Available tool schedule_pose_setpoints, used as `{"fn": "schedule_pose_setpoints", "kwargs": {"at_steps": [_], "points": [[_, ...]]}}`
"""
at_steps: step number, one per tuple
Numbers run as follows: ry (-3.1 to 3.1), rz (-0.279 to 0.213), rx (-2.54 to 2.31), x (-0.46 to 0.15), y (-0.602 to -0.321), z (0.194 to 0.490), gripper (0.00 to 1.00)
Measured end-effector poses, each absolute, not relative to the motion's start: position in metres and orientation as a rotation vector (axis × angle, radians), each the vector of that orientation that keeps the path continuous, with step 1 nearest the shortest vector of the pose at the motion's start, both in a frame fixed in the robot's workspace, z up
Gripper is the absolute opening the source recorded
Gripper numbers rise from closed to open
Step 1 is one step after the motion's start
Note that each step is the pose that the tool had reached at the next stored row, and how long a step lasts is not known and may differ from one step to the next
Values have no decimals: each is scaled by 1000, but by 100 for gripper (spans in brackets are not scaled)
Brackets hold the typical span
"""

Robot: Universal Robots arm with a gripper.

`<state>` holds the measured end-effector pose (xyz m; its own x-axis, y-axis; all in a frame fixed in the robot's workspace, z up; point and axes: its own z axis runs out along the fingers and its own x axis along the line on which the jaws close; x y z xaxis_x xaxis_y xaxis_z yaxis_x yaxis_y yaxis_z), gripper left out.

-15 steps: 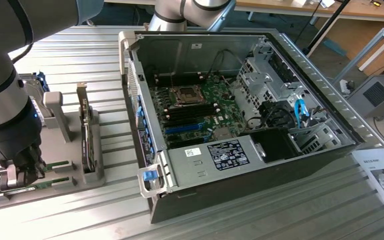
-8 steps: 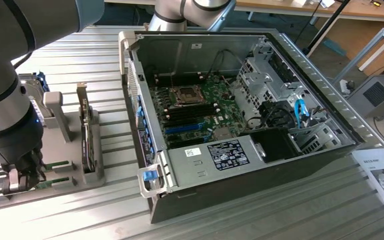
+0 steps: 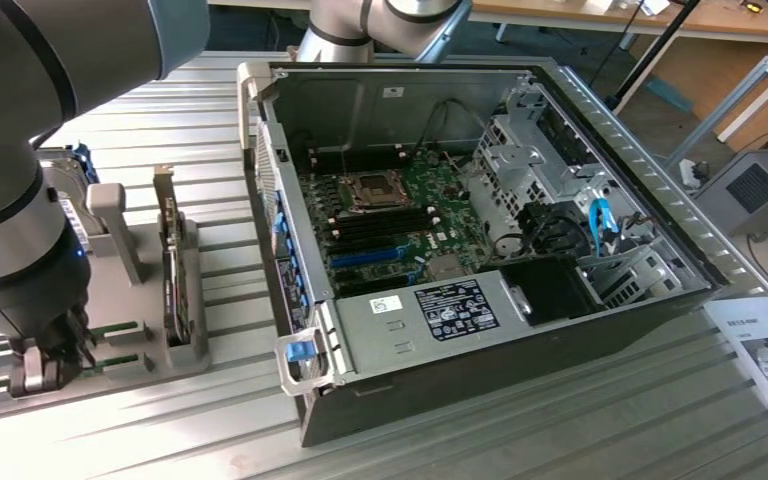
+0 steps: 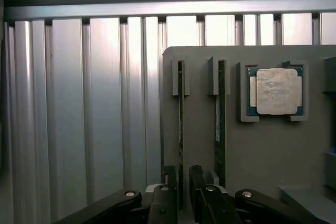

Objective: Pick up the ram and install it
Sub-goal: 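Pick up the ram and move it above insertion slot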

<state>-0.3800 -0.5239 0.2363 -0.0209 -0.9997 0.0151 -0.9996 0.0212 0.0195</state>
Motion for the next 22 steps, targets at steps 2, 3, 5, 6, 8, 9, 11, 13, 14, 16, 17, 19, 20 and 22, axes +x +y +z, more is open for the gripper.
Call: {"fn": "schedule_pose_setpoints", "kwargs": {"at_steps": [2,3,5,6,8,9,11,13,14,16,17,19,20,22], "points": [[-2227,-5,2181,-380,-524,234,25],[-2227,-5,2181,-380,-524,233,25],[-2227,-5,2181,-380,-524,231,25],[-2227,-5,2181,-380,-524,230,25],[-2227,-5,2181,-380,-524,228,25],[-2227,-5,2181,-380,-524,227,25],[-2227,-5,2181,-380,-524,226,25],[-2227,-5,2181,-380,-524,226,25],[-2227,-5,2181,-380,-524,226,25],[-2227,-5,2181,-380,-524,226,25],[-2227,-5,2181,-380,-524,226,25],[-2227,-5,2181,-380,-524,224,25],[-2227,-5,2181,-380,-524,224,25],[-2227,-5,2181,-380,-524,223,25]]}}
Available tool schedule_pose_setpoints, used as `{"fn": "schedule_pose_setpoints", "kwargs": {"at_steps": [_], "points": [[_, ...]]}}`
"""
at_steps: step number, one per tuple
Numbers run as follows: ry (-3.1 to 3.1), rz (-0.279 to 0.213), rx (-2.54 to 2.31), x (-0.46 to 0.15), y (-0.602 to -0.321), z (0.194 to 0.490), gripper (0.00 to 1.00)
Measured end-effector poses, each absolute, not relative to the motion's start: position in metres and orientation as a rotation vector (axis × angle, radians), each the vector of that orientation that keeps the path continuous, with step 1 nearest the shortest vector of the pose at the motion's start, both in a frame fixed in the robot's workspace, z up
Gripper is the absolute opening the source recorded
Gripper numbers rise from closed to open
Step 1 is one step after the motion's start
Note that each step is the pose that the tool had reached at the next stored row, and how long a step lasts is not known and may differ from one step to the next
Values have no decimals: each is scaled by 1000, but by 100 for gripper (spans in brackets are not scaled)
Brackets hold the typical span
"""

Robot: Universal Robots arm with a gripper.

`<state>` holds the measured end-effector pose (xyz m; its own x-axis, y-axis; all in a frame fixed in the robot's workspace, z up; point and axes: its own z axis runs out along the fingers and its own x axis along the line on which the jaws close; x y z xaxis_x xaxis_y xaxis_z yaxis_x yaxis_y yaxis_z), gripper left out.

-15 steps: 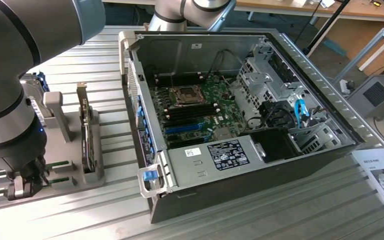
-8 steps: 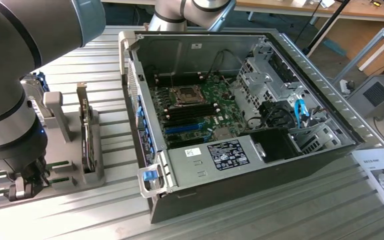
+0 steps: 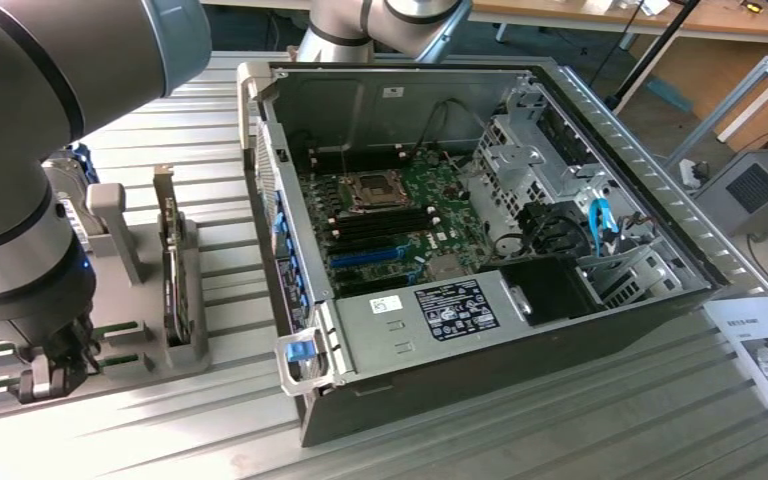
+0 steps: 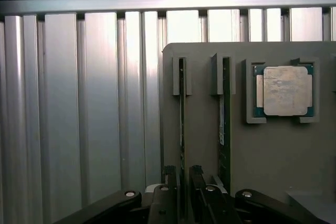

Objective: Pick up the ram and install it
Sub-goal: 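Pick up the ram and move it above insertion slot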

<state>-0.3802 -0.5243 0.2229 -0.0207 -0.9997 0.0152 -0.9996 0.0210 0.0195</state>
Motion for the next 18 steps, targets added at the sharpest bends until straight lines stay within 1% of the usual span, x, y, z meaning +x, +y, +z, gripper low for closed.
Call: {"fn": "schedule_pose_setpoints", "kwargs": {"at_steps": [18], "points": [[-2227,-5,2181,-383,-522,215,25]]}}
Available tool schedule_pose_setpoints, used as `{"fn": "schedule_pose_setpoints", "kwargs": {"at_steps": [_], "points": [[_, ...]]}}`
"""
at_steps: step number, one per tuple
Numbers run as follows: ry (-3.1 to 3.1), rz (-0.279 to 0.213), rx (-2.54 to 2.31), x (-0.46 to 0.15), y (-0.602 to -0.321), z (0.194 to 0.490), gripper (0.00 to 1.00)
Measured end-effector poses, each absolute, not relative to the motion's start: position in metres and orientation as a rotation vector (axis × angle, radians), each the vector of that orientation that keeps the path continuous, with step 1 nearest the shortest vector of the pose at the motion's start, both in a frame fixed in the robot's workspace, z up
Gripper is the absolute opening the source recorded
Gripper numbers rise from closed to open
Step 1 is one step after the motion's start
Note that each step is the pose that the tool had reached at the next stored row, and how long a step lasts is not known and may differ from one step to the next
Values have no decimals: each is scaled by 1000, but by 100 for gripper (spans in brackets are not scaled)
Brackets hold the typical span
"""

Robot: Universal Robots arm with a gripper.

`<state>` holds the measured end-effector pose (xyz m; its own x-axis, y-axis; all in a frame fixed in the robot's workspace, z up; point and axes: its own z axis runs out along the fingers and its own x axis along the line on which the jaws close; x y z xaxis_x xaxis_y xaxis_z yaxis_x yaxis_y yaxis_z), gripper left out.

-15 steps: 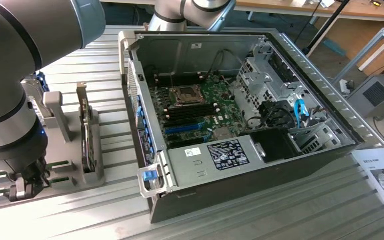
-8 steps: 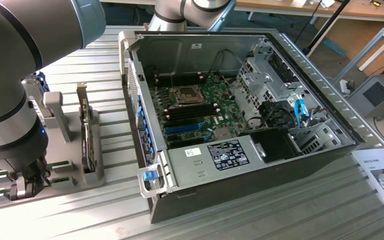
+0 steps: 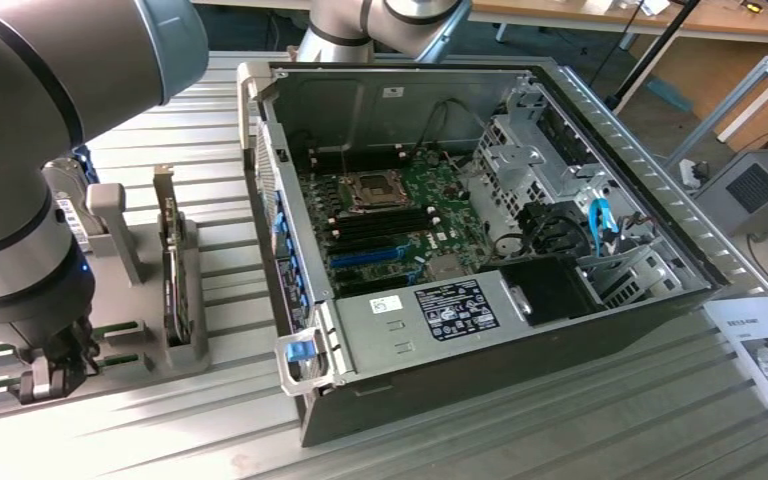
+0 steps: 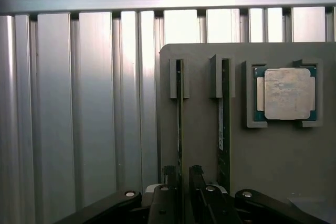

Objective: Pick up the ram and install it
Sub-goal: 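Pick up the ram and move it above insertion slot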

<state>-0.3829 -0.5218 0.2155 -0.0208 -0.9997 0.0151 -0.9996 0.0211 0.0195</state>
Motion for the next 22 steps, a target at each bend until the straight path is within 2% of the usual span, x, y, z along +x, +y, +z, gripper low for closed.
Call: {"fn": "schedule_pose_setpoints", "kwargs": {"at_steps": [22], "points": [[-2227,-5,2181,-383,-521,211,25]]}}
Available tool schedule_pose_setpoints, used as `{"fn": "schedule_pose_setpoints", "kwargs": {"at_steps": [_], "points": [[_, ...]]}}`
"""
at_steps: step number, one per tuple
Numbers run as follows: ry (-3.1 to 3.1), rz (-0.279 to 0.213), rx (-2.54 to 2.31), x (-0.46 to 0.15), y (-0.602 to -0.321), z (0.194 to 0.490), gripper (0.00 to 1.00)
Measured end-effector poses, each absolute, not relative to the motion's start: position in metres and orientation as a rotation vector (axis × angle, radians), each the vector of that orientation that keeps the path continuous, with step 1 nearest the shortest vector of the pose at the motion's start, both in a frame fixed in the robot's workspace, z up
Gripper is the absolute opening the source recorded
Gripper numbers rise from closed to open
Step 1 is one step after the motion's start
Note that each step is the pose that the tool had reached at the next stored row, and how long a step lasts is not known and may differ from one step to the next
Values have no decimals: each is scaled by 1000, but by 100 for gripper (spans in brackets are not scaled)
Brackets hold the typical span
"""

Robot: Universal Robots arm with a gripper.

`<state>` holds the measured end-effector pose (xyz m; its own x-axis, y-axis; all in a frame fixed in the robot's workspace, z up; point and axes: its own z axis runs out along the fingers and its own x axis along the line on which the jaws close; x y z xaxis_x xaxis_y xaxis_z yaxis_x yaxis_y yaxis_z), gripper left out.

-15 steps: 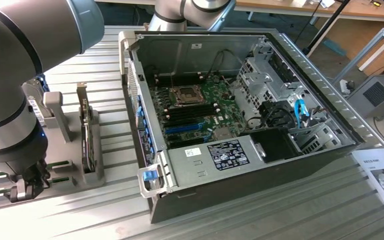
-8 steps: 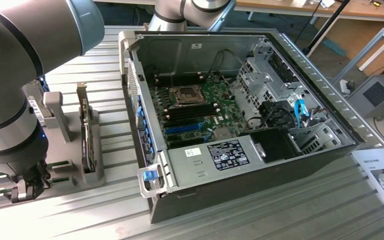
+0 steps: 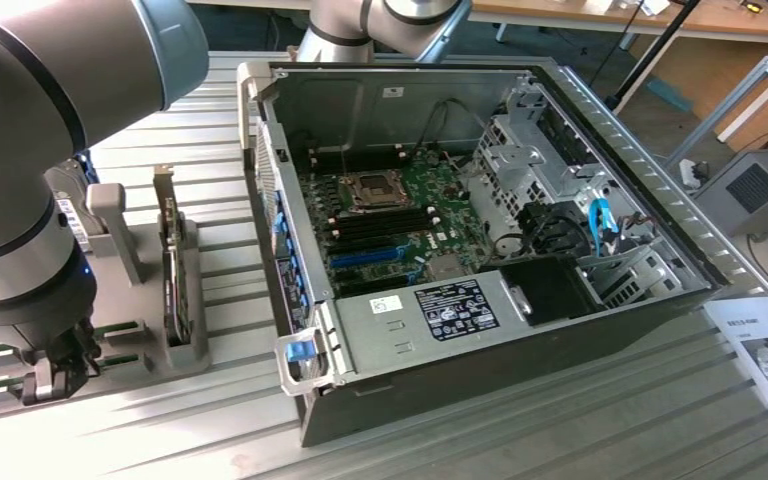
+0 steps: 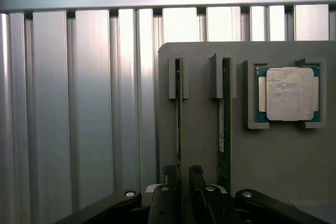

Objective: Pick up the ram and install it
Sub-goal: 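Pick up the ram and move it above insertion slot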

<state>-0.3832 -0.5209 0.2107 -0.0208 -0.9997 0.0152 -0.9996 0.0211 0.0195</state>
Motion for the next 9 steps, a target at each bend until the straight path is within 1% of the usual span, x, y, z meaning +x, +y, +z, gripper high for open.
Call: {"fn": "schedule_pose_setpoints", "kwargs": {"at_steps": [8,9], "points": [[-2227,-5,2181,-383,-521,211,25],[-2227,-5,2181,-383,-521,211,23]]}}
